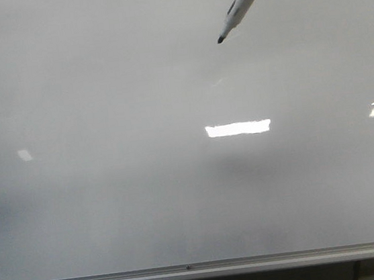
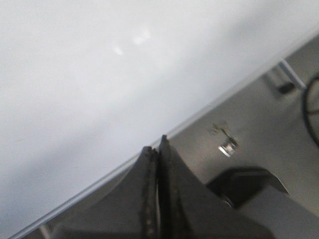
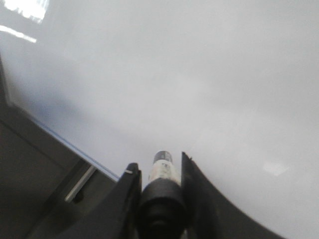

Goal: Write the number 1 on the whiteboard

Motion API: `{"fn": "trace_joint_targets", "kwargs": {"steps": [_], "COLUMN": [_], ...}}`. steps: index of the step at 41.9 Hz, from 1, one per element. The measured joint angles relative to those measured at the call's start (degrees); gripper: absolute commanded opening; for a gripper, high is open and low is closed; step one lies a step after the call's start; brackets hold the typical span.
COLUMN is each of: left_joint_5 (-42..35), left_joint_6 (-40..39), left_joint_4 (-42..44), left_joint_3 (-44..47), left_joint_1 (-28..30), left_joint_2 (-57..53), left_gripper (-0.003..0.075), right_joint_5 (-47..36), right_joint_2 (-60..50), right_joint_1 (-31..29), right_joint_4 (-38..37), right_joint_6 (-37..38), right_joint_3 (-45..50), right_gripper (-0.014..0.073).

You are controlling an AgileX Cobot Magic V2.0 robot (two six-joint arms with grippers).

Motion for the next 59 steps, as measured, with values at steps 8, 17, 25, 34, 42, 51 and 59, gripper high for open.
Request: {"fn": "trace_joint_targets", "kwargs": {"steps": [8,17,25,34,42,51,59], "left_joint_5": [-8.9,-19.3,-27.2,-31.5,-32.5,-32.7,-32.7], "left_joint_6": [-17.7,-28.5,-31.4,-31.6,-31.7,-31.7,-31.7], "left_joint_4": [17.9,26.1,28.6,29.0,29.1,29.1,29.1], "left_joint_3": [5.6,19.0,32.0,40.2,40.8,40.8,40.8], "left_joint_1": [1.6,1.6,1.6,1.6,1.6,1.6,1.6], "left_joint_2": [-10.4,-25.9,-40.0,-50.7,-53.1,-53.1,-53.1], "left_gripper": [-0.002,-0.002,-0.002,-0.002,-0.002,-0.002,-0.002], "right_joint_5": [-11.2,-19.5,-19.5,-18.8,-17.0,-16.1,-15.4], "right_joint_2": [-7.6,-12.8,-13.0,-9.7,-3.4,4.9,8.9], "right_joint_1": [0.0,0.0,-0.9,-3.3,-3.8,-3.8,-3.8], "right_joint_4": [-0.6,-0.6,-0.6,-0.6,-0.6,-0.6,-1.1], "right_joint_6": [0.9,1.2,1.3,1.5,1.5,1.5,1.5], "right_joint_3": [8.4,15.7,16.5,15.9,11.9,6.7,2.8], "right_gripper": [-0.0061,-0.0061,-0.0061,-0.0061,-0.0061,-0.0061,-0.0061]}}
